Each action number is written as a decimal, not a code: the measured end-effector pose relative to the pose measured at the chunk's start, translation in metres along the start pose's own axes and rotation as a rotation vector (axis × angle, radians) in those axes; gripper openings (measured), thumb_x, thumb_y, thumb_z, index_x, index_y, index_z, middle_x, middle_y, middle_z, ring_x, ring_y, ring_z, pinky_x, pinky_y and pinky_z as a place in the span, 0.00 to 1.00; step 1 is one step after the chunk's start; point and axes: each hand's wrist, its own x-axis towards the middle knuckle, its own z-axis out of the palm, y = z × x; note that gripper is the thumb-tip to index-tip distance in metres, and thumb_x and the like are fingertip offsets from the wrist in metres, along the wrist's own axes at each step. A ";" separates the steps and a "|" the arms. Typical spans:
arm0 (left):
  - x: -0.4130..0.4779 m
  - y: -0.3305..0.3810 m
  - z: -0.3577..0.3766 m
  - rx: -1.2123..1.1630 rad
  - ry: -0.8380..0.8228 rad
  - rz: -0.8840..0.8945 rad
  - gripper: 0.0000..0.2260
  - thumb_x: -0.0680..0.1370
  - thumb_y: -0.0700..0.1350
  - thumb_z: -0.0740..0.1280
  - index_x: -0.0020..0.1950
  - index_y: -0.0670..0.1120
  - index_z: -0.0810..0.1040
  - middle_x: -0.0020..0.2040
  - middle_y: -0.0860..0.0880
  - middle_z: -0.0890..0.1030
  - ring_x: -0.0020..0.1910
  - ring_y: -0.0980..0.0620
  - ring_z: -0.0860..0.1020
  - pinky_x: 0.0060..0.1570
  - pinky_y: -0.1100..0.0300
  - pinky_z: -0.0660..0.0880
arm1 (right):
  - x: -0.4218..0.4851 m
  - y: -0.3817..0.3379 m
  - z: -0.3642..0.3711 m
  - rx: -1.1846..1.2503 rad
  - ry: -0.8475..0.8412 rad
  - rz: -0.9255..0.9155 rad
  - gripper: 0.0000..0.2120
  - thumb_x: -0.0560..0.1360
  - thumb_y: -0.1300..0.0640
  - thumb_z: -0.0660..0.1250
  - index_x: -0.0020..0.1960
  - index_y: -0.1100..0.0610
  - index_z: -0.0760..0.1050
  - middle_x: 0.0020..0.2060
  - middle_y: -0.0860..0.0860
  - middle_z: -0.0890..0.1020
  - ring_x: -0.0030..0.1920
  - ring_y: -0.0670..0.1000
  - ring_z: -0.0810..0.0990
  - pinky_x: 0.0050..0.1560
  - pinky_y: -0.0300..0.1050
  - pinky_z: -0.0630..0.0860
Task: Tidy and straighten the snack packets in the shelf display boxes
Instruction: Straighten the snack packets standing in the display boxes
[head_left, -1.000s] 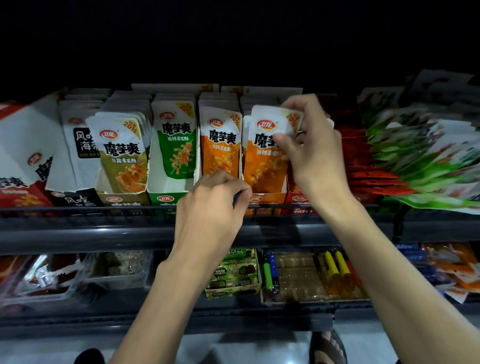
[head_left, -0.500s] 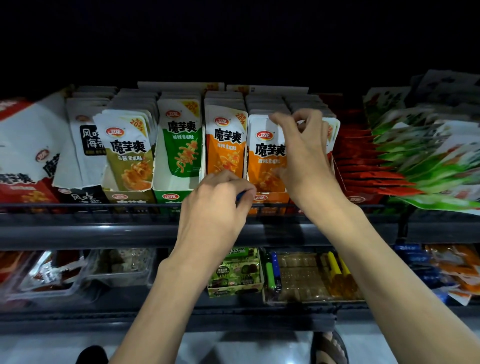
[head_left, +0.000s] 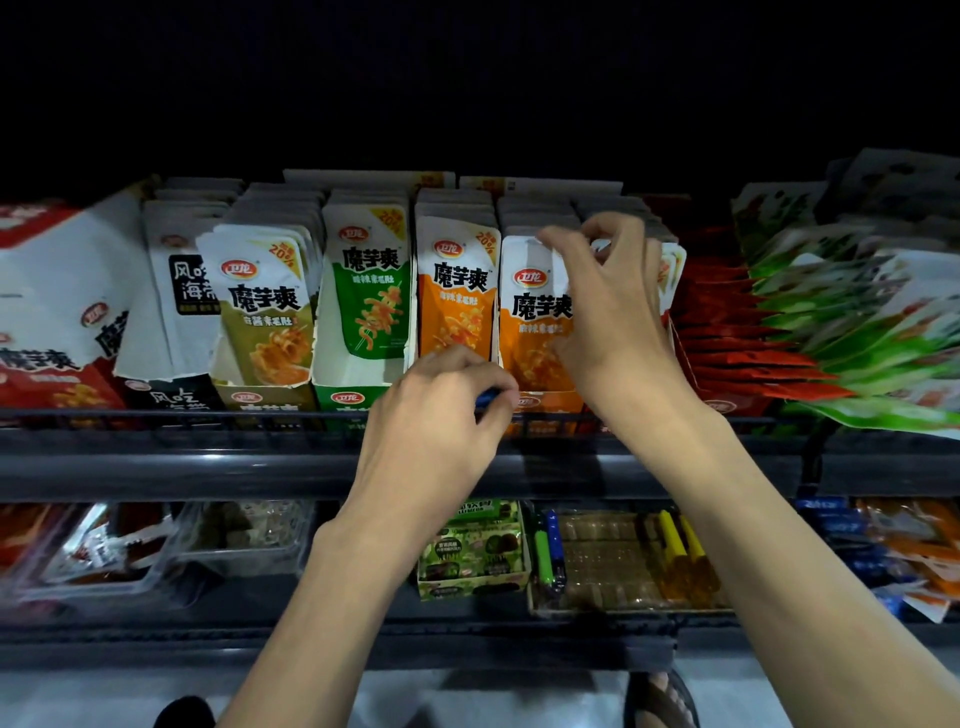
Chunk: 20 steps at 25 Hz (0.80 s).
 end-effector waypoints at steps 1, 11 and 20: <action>0.000 -0.001 -0.002 -0.032 0.013 -0.004 0.06 0.79 0.50 0.67 0.51 0.53 0.83 0.50 0.58 0.78 0.49 0.55 0.76 0.46 0.55 0.76 | 0.001 -0.003 -0.003 -0.001 0.053 -0.023 0.41 0.63 0.76 0.71 0.71 0.51 0.67 0.68 0.55 0.63 0.66 0.53 0.60 0.51 0.41 0.67; -0.003 -0.023 -0.028 -0.142 0.170 -0.128 0.04 0.78 0.45 0.67 0.49 0.52 0.82 0.44 0.57 0.78 0.32 0.60 0.71 0.34 0.64 0.63 | 0.007 -0.052 0.008 0.054 0.056 -0.085 0.25 0.76 0.64 0.70 0.71 0.56 0.70 0.67 0.53 0.68 0.55 0.54 0.78 0.50 0.49 0.80; -0.005 -0.036 -0.039 -0.124 0.154 -0.174 0.04 0.78 0.47 0.67 0.49 0.53 0.81 0.44 0.58 0.78 0.31 0.60 0.71 0.32 0.68 0.62 | 0.009 -0.066 0.025 -0.014 0.109 0.008 0.20 0.77 0.59 0.70 0.67 0.58 0.72 0.65 0.56 0.69 0.56 0.58 0.78 0.43 0.46 0.72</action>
